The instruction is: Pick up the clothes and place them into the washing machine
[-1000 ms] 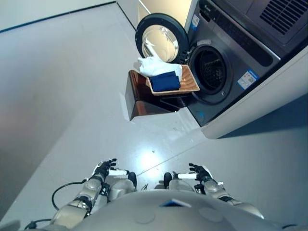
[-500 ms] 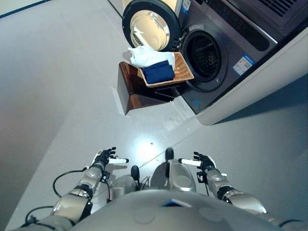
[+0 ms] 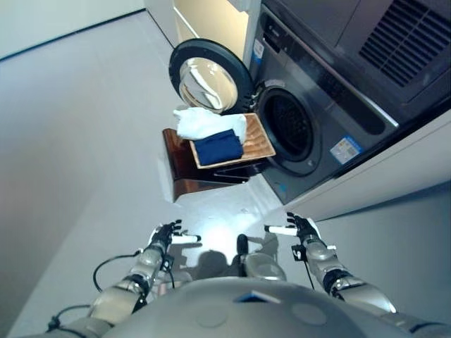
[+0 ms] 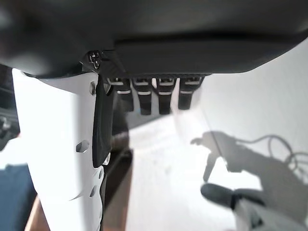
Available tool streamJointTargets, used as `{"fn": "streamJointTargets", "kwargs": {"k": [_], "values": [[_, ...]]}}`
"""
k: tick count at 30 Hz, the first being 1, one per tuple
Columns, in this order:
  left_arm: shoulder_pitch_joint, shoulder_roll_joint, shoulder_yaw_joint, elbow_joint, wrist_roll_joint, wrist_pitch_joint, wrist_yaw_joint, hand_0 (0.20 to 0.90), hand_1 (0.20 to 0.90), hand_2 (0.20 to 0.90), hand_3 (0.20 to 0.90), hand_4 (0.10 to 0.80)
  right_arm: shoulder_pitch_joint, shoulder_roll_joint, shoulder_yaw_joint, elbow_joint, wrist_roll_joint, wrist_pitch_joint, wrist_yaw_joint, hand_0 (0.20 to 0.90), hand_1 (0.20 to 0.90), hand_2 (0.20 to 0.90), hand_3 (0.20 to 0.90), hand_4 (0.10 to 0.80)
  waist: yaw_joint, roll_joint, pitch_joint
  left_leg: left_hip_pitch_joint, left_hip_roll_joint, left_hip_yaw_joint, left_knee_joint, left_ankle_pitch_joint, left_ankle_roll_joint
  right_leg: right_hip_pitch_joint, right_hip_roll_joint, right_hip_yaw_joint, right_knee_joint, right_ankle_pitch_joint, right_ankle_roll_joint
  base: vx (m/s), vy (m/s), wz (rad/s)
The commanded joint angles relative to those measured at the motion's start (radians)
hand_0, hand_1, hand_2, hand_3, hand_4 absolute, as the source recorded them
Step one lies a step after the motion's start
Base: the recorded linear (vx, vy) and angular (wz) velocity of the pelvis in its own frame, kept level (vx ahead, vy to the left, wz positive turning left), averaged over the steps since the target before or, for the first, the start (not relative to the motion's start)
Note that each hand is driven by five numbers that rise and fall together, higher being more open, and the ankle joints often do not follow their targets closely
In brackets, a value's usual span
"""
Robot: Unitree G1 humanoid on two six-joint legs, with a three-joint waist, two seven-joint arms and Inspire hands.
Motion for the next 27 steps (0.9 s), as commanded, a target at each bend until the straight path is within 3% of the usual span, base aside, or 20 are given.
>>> {"fn": "streamJointTargets", "kwargs": {"k": [1, 3, 5, 7, 9, 14, 17, 20, 21, 22, 24, 27], "values": [[-0.072, 0.042, -0.030, -0.082, -0.037, -0.055, 0.054, 0.900, 0.900, 0.900, 0.900, 0.800, -0.051, -0.048, 0.031, -0.015, 0.016, -0.052, -0.042, 0.900, 0.900, 0.900, 0.900, 0.800, 0.027, -0.025, 0.063, -0.098, -0.102, 0.081, 0.024, 0.010, 0.149, -0.004, -0.063, 0.055, 0.006, -0.046, 0.064, 0.119, -0.057, 0.04], [-0.081, 0.041, -0.027, -0.074, -0.047, -0.058, 0.076, 0.900, 0.900, 0.900, 0.900, 0.800, -0.073, -0.048, 0.045, -0.020, 0.017, -0.059, -0.053, 0.900, 0.900, 0.900, 0.900, 0.800, 0.037, -0.031, 0.075, -0.153, -0.071, 0.133, -0.081, -0.018, 0.160, 0.018, -0.070, 0.055, 0.005, -0.061, 0.072, 0.125, -0.003, 0.17], [-0.097, 0.041, -0.037, -0.059, -0.042, -0.061, 0.089, 0.900, 0.900, 0.900, 0.900, 0.800, -0.095, -0.052, 0.060, -0.021, 0.010, -0.060, -0.060, 0.900, 0.900, 0.900, 0.900, 0.800, 0.045, -0.028, 0.084, -0.168, -0.041, 0.177, -0.240, -0.015, 0.155, 0.027, -0.070, 0.051, 0.014, -0.078, 0.081, 0.131, 0.073, 0.10], [-0.107, 0.039, -0.038, -0.035, -0.038, -0.060, 0.096, 0.900, 0.900, 0.900, 0.900, 0.800, -0.107, -0.057, 0.064, -0.004, 0.011, -0.061, -0.061, 0.900, 0.900, 0.900, 0.900, 0.800, 0.055, -0.006, 0.081, -0.170, -0.028, 0.191, -0.443, 0.081, 0.138, 0.050, -0.050, 0.044, 0.006, -0.090, 0.090, 0.189, 0.117, -0.17], [-0.108, 0.038, -0.037, -0.027, -0.043, -0.056, 0.092, 0.900, 0.900, 0.900, 0.900, 0.800, -0.114, -0.060, 0.069, 0.002, 0.006, -0.059, -0.062, 0.900, 0.900, 0.900, 0.900, 0.800, 0.059, 0.012, 0.074, -0.180, -0.020, 0.236, -0.538, 0.137, 0.129, 0.075, -0.034, 0.033, -0.002, -0.109, 0.094, 0.192, 0.126, -0.01], [-0.108, 0.049, -0.043, -0.011, -0.032, -0.053, 0.081, 0.900, 0.900, 0.900, 0.900, 0.800, -0.135, -0.061, 0.069, 0.035, -0.003, -0.054, -0.056, 0.900, 0.900, 0.900, 0.900, 0.800, 0.075, 0.016, 0.057, -0.163, -0.049, 0.221, -0.565, 0.132, 0.138, 0.129, -0.038, 0.045, -0.001, -0.157, 0.104, 0.177, 0.138, -0.18], [-0.114, 0.074, -0.022, -0.019, -0.044, -0.052, 0.077, 0.900, 0.900, 0.900, 0.900, 0.800, -0.152, -0.058, 0.072, 0.048, -0.021, -0.052, -0.049, 0.900, 0.900, 0.900, 0.900, 0.800, 0.095, 0.002, 0.030, -0.121, -0.078, 0.251, -0.597, 0.117, 0.172, 0.124, -0.053, 0.039, 0.081, -0.191, 0.111, 0.217, 0.200, -0.14], [-0.121, 0.103, -0.017, -0.037, -0.035, -0.051, 0.072, 0.900, 0.900, 0.900, 0.900, 0.800, -0.171, -0.061, 0.085, 0.043, -0.050, -0.050, -0.039, 0.900, 0.900, 0.900, 0.900, 0.800, 0.098, 0.007, 0.050, -0.091, -0.081, 0.250, -0.598, 0.092, 0.202, 0.021, -0.029, 0.037, 0.311, -0.193, 0.149, 0.072, 0.129, 0.00], [-0.122, 0.104, -0.017, -0.037, -0.035, -0.051, 0.072, 0.900, 0.900, 0.900, 0.900, 0.800, -0.172, -0.061, 0.085, 0.043, -0.050, -0.050, -0.039, 0.900, 0.900, 0.900, 0.900, 0.800, 0.098, 0.006, 0.050, -0.092, -0.082, 0.250, -0.597, 0.091, 0.202, 0.017, -0.030, 0.038, 0.316, -0.196, 0.149, -0.009, 0.136, -0.15], [-0.135, 0.124, -0.016, -0.045, -0.040, -0.054, 0.070, 0.900, 0.900, 0.900, 0.900, 0.800, -0.204, -0.067, 0.099, 0.030, -0.056, -0.051, -0.038, 0.900, 0.900, 0.900, 0.900, 0.800, 0.081, 0.016, 0.087, -0.082, -0.078, 0.240, -0.579, 0.081, 0.215, -0.069, -0.002, 0.063, 0.431, -0.180, 0.169, -0.015, 0.114, -0.17], [-0.141, 0.135, -0.007, -0.042, -0.050, -0.058, 0.073, 0.900, 0.900, 0.900, 0.900, 0.800, -0.227, -0.071, 0.110, 0.021, -0.060, -0.053, -0.038, 0.900, 0.900, 0.900, 0.900, 0.800, 0.079, 0.022, 0.105, -0.087, -0.085, 0.224, -0.569, 0.081, 0.221, -0.118, 0.012, 0.081, 0.449, -0.192, 0.157, 0.033, 0.081, 0.08], [-0.146, 0.135, -0.002, -0.029, -0.066, -0.062, 0.082, 0.900, 0.900, 0.900, 0.900, 0.800, -0.253, -0.095, 0.131, -0.001, -0.093, -0.053, -0.045, 0.900, 0.900, 0.900, 0.900, 0.800, 0.091, 0.021, 0.099, -0.080, -0.095, 0.211, -0.585, 0.067, 0.210, -0.121, -0.050, 0.056, 0.285, -0.177, 0.143, 0.089, -0.077, 0.26]]}}
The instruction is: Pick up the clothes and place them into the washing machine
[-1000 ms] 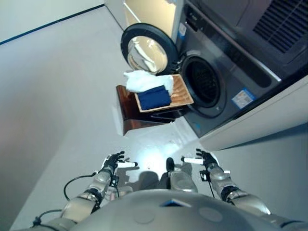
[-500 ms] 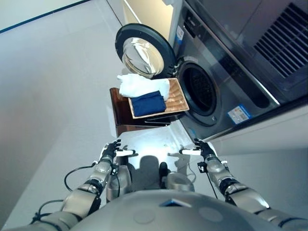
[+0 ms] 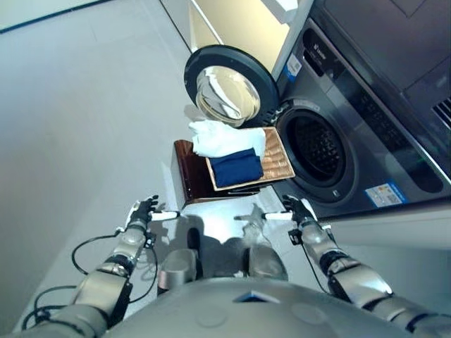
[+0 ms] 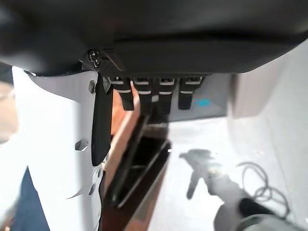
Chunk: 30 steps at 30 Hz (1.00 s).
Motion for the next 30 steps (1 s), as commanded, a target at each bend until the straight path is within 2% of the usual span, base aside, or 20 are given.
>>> {"fn": "streamJointTargets", "kwargs": {"k": [1, 2, 3, 6, 7, 8, 9, 10, 11, 12, 16, 17, 20, 21, 26, 27, 30], "values": [[-0.057, -0.018, -0.003, -0.010, -0.027, -0.054, 0.021, 0.900, 0.900, 0.900, 0.900, 0.800, -0.099, -0.098, 0.025, -0.049, -0.066, -0.032, -0.033, 0.900, 0.900, 0.900, 0.900, 0.800, 0.015, 0.030, -0.015, -0.056, 0.035, -0.029, 0.070, -0.069, -0.106, 0.050, -0.005, -0.025, -0.241, 0.114, -0.005, 0.082, -0.157, 0.09], [-0.067, -0.020, 0.000, -0.006, -0.030, -0.054, 0.027, 0.900, 0.900, 0.900, 0.900, 0.800, -0.110, -0.111, 0.039, -0.064, -0.094, -0.031, -0.037, 0.900, 0.900, 0.900, 0.900, 0.800, 0.009, 0.027, -0.009, -0.049, 0.034, -0.038, 0.072, -0.081, -0.113, 0.042, -0.029, -0.020, -0.286, 0.144, 0.004, 0.110, -0.125, 0.09], [-0.070, -0.019, 0.004, 0.000, -0.031, -0.053, 0.028, 0.900, 0.900, 0.900, 0.900, 0.800, -0.107, -0.117, 0.048, -0.078, -0.105, -0.033, -0.038, 0.900, 0.900, 0.900, 0.900, 0.800, -0.004, 0.020, -0.009, -0.041, 0.028, -0.052, 0.073, -0.089, -0.114, 0.037, -0.018, 0.020, -0.291, 0.155, 0.008, 0.138, -0.099, 0.19], [-0.062, -0.026, 0.016, 0.008, -0.038, -0.055, 0.039, 0.900, 0.900, 0.900, 0.900, 0.800, -0.104, -0.121, 0.072, -0.090, -0.158, -0.026, -0.046, 0.900, 0.900, 0.900, 0.900, 0.800, -0.003, 0.003, -0.012, -0.031, 0.035, -0.047, 0.074, -0.097, -0.127, 0.046, -0.016, 0.014, -0.307, 0.172, 0.001, 0.108, -0.132, 0.57], [-0.060, -0.037, 0.017, 0.005, -0.045, -0.058, 0.038, 0.900, 0.900, 0.900, 0.900, 0.800, -0.104, -0.126, 0.087, -0.100, -0.179, -0.028, -0.047, 0.900, 0.900, 0.900, 0.900, 0.800, -0.003, -0.008, -0.020, -0.033, 0.049, -0.051, 0.108, -0.122, -0.142, 0.066, -0.023, -0.023, -0.334, 0.174, -0.008, 0.102, -0.142, 0.50], [-0.060, -0.037, 0.017, 0.005, -0.045, -0.058, 0.038, 0.900, 0.900, 0.900, 0.900, 0.800, -0.104, -0.127, 0.087, -0.100, -0.179, -0.028, -0.047, 0.900, 0.900, 0.900, 0.900, 0.800, -0.004, -0.007, -0.020, -0.034, 0.049, -0.053, 0.110, -0.123, -0.142, 0.067, -0.023, -0.025, -0.335, 0.174, -0.008, 0.177, -0.293, 0.53], [-0.058, -0.050, 0.012, -0.005, -0.048, -0.062, 0.040, 0.900, 0.900, 0.900, 0.900, 0.800, -0.104, -0.133, 0.096, -0.112, -0.196, -0.031, -0.057, 0.900, 0.900, 0.900, 0.900, 0.800, -0.007, -0.023, -0.007, -0.083, 0.050, -0.054, 0.272, -0.166, -0.162, 0.100, -0.027, -0.055, -0.339, 0.165, -0.029, 0.095, -0.196, 0.44], [-0.063, -0.059, 0.006, -0.012, -0.049, -0.064, 0.047, 0.900, 0.900, 0.900, 0.900, 0.800, -0.103, -0.138, 0.103, -0.113, -0.210, -0.033, -0.062, 0.900, 0.900, 0.900, 0.900, 0.800, -0.002, -0.027, 0.007, -0.121, 0.033, -0.066, 0.356, -0.174, -0.164, 0.114, -0.029, -0.067, -0.335, 0.161, -0.041, 0.092, -0.194, 0.51], [-0.063, -0.059, 0.006, -0.012, -0.049, -0.063, 0.047, 0.900, 0.900, 0.900, 0.900, 0.800, -0.104, -0.138, 0.103, -0.113, -0.210, -0.033, -0.062, 0.900, 0.900, 0.900, 0.900, 0.800, -0.004, -0.025, 0.008, -0.126, 0.034, -0.069, 0.365, -0.178, -0.164, 0.114, -0.028, -0.070, -0.334, 0.160, -0.041, 0.003, -0.064, 0.43], [-0.077, -0.076, -0.019, -0.029, -0.061, -0.068, 0.058, 0.900, 0.900, 0.900, 0.900, 0.800, -0.122, -0.156, 0.126, -0.120, -0.240, -0.032, -0.078, 0.900, 0.900, 0.900, 0.900, 0.800, 0.000, -0.013, 0.019, -0.171, 0.048, -0.070, 0.277, -0.124, -0.161, 0.126, -0.013, -0.087, -0.334, 0.142, -0.042, 0.031, -0.025, 0.55], [-0.073, -0.072, -0.040, -0.043, -0.050, -0.072, 0.048, 0.900, 0.900, 0.900, 0.900, 0.800, -0.147, -0.190, 0.163, -0.147, -0.314, -0.039, -0.087, 0.900, 0.900, 0.900, 0.900, 0.800, 0.000, -0.010, 0.005, -0.162, 0.044, -0.078, 0.235, -0.121, -0.148, 0.108, 0.003, -0.090, -0.303, 0.119, -0.045, 0.079, 0.008, 0.12], [-0.079, -0.063, -0.045, -0.045, -0.049, -0.072, 0.048, 0.900, 0.900, 0.900, 0.900, 0.800, -0.176, -0.203, 0.194, -0.141, -0.361, -0.031, -0.094, 0.900, 0.900, 0.900, 0.900, 0.800, -0.001, -0.007, 0.003, -0.160, 0.043, -0.066, 0.229, -0.125, -0.142, 0.083, 0.008, -0.084, -0.276, 0.107, -0.047, 0.050, 0.048, -0.07], [-0.082, -0.061, -0.042, -0.033, -0.045, -0.072, 0.047, 0.900, 0.900, 0.900, 0.900, 0.800, -0.196, -0.207, 0.211, -0.133, -0.386, -0.031, -0.095, 0.900, 0.900, 0.900, 0.900, 0.800, 0.001, -0.007, 0.002, -0.156, 0.041, -0.062, 0.224, -0.128, -0.139, 0.081, 0.006, -0.084, -0.273, 0.105, -0.045, 0.030, 0.038, -0.10], [-0.087, -0.051, -0.036, -0.024, -0.044, -0.075, 0.053, 0.900, 0.900, 0.900, 0.900, 0.800, -0.238, -0.230, 0.256, -0.136, -0.459, -0.026, -0.114, 0.900, 0.900, 0.900, 0.900, 0.800, 0.006, 0.001, 0.015, -0.156, 0.032, -0.057, 0.220, -0.135, -0.130, 0.062, -0.003, -0.074, -0.263, 0.107, -0.044, 0.015, 0.050, -0.02], [-0.087, -0.045, -0.028, -0.025, -0.046, -0.084, 0.063, 0.900, 0.900, 0.900, 0.900, 0.800, -0.281, -0.261, 0.305, -0.145, -0.568, -0.014, -0.151, 0.900, 0.900, 0.900, 0.900, 0.800, 0.011, 0.016, 0.022, -0.166, 0.031, -0.044, 0.201, -0.133, -0.129, 0.024, -0.008, -0.067, -0.260, 0.110, -0.036, -0.013, 0.043, -0.09], [-0.082, -0.044, -0.025, -0.039, -0.055, -0.092, 0.071, 0.900, 0.900, 0.900, 0.900, 0.800, -0.306, -0.287, 0.341, -0.168, -0.636, -0.008, -0.177, 0.900, 0.900, 0.900, 0.900, 0.800, 0.014, 0.024, 0.035, -0.187, 0.027, -0.043, 0.205, -0.136, -0.128, -0.001, -0.010, -0.064, -0.255, 0.113, -0.035, -0.042, 0.019, -0.05], [-0.082, -0.044, -0.028, -0.058, -0.072, -0.101, 0.082, 0.900, 0.900, 0.900, 0.900, 0.800, -0.345, -0.303, 0.370, -0.199, -0.680, -0.003, -0.197, 0.900, 0.900, 0.900, 0.900, 0.800, 0.016, 0.032, 0.061, -0.224, 0.030, -0.042, 0.223, -0.137, -0.132, -0.051, -0.008, -0.063, -0.229, 0.113, -0.034, -0.089, 0.006, 0.00]]}}
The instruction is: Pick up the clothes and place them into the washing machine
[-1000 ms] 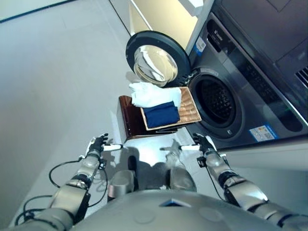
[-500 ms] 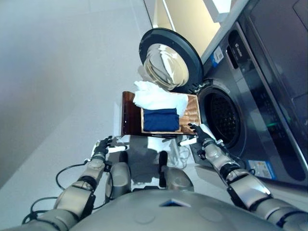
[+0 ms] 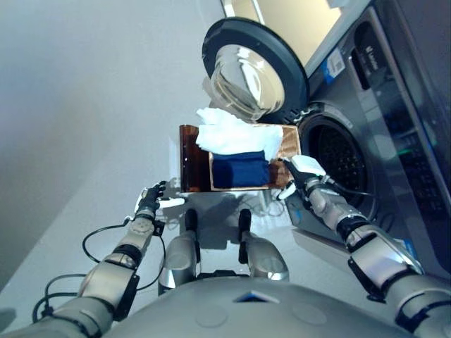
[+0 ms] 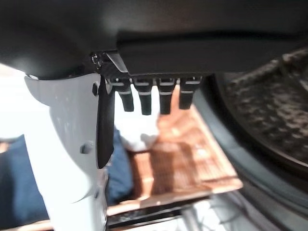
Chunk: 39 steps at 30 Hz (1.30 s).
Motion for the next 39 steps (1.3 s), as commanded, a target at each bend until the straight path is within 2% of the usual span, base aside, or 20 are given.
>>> {"fn": "streamJointTargets", "kwargs": {"k": [1, 11, 16, 20, 23, 26, 32, 39], "values": [[-0.036, 0.017, 0.001, -0.038, -0.039, -0.064, 0.039, 0.900, 0.900, 0.900, 0.900, 0.800, -0.124, -0.082, 0.036, -0.081, -0.074, 0.003, -0.099, 0.900, 0.900, 0.900, 0.900, 0.800, 0.006, -0.023, 0.005, -0.100, -0.024, -0.001, 0.158, -0.085, -0.035, -0.106, -0.028, 0.007, 0.211, -0.120, 0.056, -0.103, -0.002, -0.04], [-0.071, 0.011, -0.026, -0.089, -0.078, -0.079, 0.094, 0.900, 0.900, 0.900, 0.900, 0.800, -0.221, -0.102, 0.038, -0.117, -0.171, 0.076, -0.247, 0.900, 0.900, 0.900, 0.900, 0.800, -0.006, -0.002, 0.047, -0.302, -0.017, -0.010, 0.345, -0.132, -0.052, -0.283, -0.023, -0.013, 0.349, -0.142, 0.054, -0.058, -0.021, 0.08], [-0.076, 0.011, -0.038, -0.101, -0.085, -0.081, 0.103, 0.900, 0.900, 0.900, 0.900, 0.800, -0.261, -0.094, 0.051, -0.128, -0.182, 0.093, -0.269, 0.900, 0.900, 0.900, 0.900, 0.800, -0.007, -0.001, 0.057, -0.355, -0.004, -0.010, 0.429, -0.177, -0.056, -0.339, -0.022, -0.011, 0.419, -0.165, 0.051, -0.031, -0.007, 0.04], [-0.082, 0.009, -0.036, -0.107, -0.078, -0.079, 0.117, 0.900, 0.900, 0.900, 0.900, 0.800, -0.277, -0.116, 0.018, -0.233, -0.194, 0.119, -0.311, 0.900, 0.900, 0.900, 0.900, 0.800, -0.016, -0.005, 0.064, -0.404, 0.018, -0.009, 0.516, -0.220, -0.058, -0.388, -0.017, -0.014, 0.480, -0.184, 0.049, -0.019, -0.002, -0.01], [-0.078, 0.007, -0.035, -0.111, -0.072, -0.079, 0.122, 0.900, 0.900, 0.900, 0.900, 0.800, -0.266, -0.120, -0.017, -0.304, -0.189, 0.120, -0.335, 0.900, 0.900, 0.900, 0.900, 0.800, -0.019, -0.008, 0.064, -0.408, 0.024, -0.006, 0.540, -0.235, -0.054, -0.390, -0.014, -0.012, 0.492, -0.188, 0.047, 0.007, 0.008, -0.08], [-0.072, 0.007, -0.022, -0.120, -0.063, -0.080, 0.130, 0.900, 0.900, 0.900, 0.900, 0.800, -0.214, -0.133, -0.091, -0.468, -0.193, 0.116, -0.355, 0.900, 0.900, 0.900, 0.900, 0.800, -0.029, -0.016, 0.060, -0.395, 0.025, -0.005, 0.539, -0.248, -0.049, -0.378, -0.012, -0.014, 0.498, -0.198, 0.048, 0.025, 0.012, -0.08], [-0.072, 0.007, -0.006, -0.122, -0.042, -0.080, 0.136, 0.900, 0.900, 0.900, 0.900, 0.800, -0.134, -0.129, -0.152, -0.600, -0.201, 0.097, -0.361, 0.900, 0.900, 0.900, 0.900, 0.800, -0.037, -0.028, 0.061, -0.392, 0.029, 0.001, 0.546, -0.257, -0.041, -0.379, -0.005, -0.010, 0.495, -0.197, 0.044, 0.001, 0.004, -0.01], [-0.067, 0.007, -0.006, -0.132, -0.031, -0.085, 0.148, 0.900, 0.900, 0.900, 0.900, 0.800, -0.075, -0.103, -0.163, -0.626, -0.189, 0.074, -0.369, 0.900, 0.900, 0.900, 0.900, 0.800, -0.042, -0.034, 0.065, -0.401, 0.030, 0.000, 0.559, -0.264, -0.037, -0.383, -0.002, -0.011, 0.502, -0.203, 0.039, 0.000, 0.000, 0.00]]}}
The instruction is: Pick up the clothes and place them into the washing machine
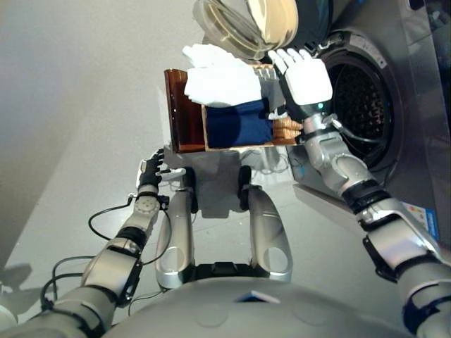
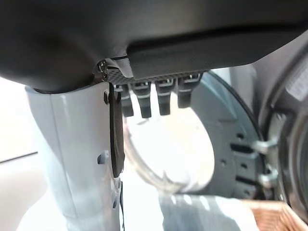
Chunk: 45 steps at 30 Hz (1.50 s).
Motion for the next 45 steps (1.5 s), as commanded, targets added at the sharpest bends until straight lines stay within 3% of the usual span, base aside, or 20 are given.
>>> {"fn": "streamJointTargets", "kwargs": {"k": [1, 24, 45], "values": [[0.019, 0.018, 0.002, -0.031, 0.025, -0.050, 0.042, 0.900, 0.900, 0.900, 0.900, 0.800, 0.004, -0.004, -0.036, -0.067, 0.002, -0.033, -0.067, 0.900, 0.900, 0.900, 0.900, 0.800, -0.006, -0.016, -0.063, -0.016, 0.012, 0.008, 0.105, -0.120, -0.031, 0.033, 0.009, -0.028, -0.010, -0.023, 0.062, 0.000, 0.000, 0.00], [0.008, 0.026, 0.011, -0.022, 0.020, -0.060, 0.067, 0.900, 0.900, 0.900, 0.900, 0.800, -0.016, 0.050, 0.049, 0.001, 0.022, -0.055, -0.024, 0.900, 0.900, 0.900, 0.900, 0.800, 0.002, -0.008, -0.061, -0.132, -0.002, -0.010, 0.168, -0.125, -0.020, -0.068, -0.006, -0.045, 0.049, -0.032, 0.059, -0.005, 0.003, 0.01], [-0.005, 0.022, -0.006, -0.003, 0.011, -0.065, 0.068, 0.900, 0.900, 0.900, 0.900, 0.800, -0.054, 0.132, 0.148, 0.302, 0.033, -0.035, 0.004, 0.900, 0.900, 0.900, 0.900, 0.800, 0.016, 0.013, -0.072, -0.171, -0.020, -0.023, 0.137, -0.086, -0.028, -0.105, -0.016, -0.060, 0.045, -0.021, 0.050, -0.006, -0.002, 0.02]]}}
